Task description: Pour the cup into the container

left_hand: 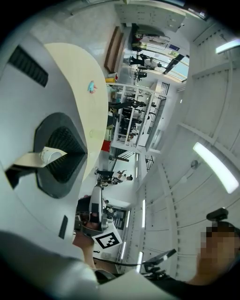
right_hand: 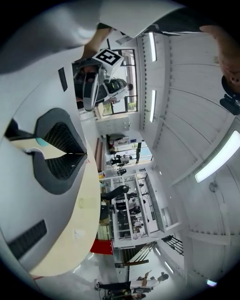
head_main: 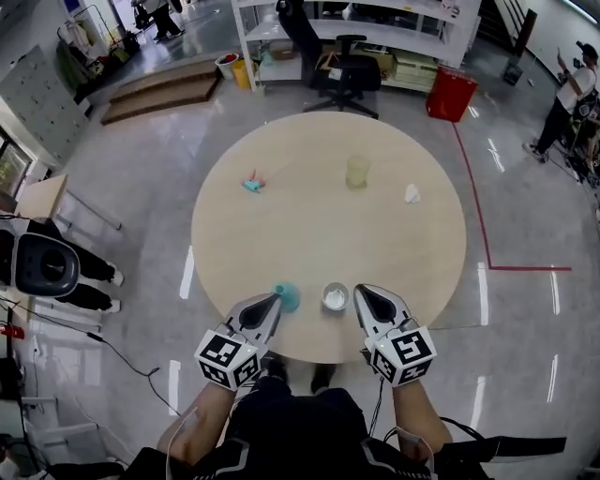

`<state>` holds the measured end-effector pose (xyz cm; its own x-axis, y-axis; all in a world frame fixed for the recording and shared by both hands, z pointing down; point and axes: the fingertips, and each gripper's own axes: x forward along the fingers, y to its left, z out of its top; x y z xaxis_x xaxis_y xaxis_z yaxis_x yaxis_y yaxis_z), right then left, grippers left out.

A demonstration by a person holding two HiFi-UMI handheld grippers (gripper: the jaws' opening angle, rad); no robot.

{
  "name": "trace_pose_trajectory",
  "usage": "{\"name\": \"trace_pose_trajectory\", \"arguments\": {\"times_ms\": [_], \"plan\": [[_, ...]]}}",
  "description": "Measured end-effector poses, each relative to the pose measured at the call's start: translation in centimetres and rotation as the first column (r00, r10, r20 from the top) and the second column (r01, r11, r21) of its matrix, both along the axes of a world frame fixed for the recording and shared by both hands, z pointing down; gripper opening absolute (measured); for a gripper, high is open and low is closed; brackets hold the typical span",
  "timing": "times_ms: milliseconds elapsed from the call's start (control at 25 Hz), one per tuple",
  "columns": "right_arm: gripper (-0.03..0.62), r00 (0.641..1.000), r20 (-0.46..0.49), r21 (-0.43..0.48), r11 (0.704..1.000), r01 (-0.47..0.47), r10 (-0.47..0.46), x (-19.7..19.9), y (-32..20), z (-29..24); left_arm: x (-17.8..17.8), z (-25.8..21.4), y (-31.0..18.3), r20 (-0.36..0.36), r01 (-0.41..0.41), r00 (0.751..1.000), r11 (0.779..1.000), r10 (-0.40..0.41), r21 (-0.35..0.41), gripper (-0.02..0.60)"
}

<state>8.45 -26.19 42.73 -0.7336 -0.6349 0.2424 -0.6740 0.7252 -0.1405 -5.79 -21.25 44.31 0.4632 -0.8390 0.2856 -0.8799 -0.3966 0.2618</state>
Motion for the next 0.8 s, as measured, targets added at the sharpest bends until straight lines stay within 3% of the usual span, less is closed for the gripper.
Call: {"name": "trace_pose_trajectory", "arguments": {"times_ms": [120,360,560,800], "plan": [[0.008,1.0,-0.014,0.022,1.0,0.008,-0.008,0.2,0.3,0.1,0.5,-0.7,0.9,0.0,0.018,1.0,1.0,-0.018,0.023,0.0],[0.008,1.0,-0.028,0.07,0.998,-0.007,0.009,0.2,5.1,-1.4,1.6,-1.8,6.0,-0.001,-0.027,1.0,0.997,0.027,0.066,0.0],[0.008,0.998,-0.048,0.064,0.998,-0.029,0.032,-1.3,12.0,-1.6,0.1,-1.8,13.4,-0.023,-0.03,0.999,0.996,0.032,0.079,0.0],[0.008,0.997,-0.069,0.036,0.998,-0.043,0.045,-4.1,22.9,0.1,-3.2,0.9,24.1,-0.091,0.002,0.996,0.999,0.002,0.043,0.0]]}}
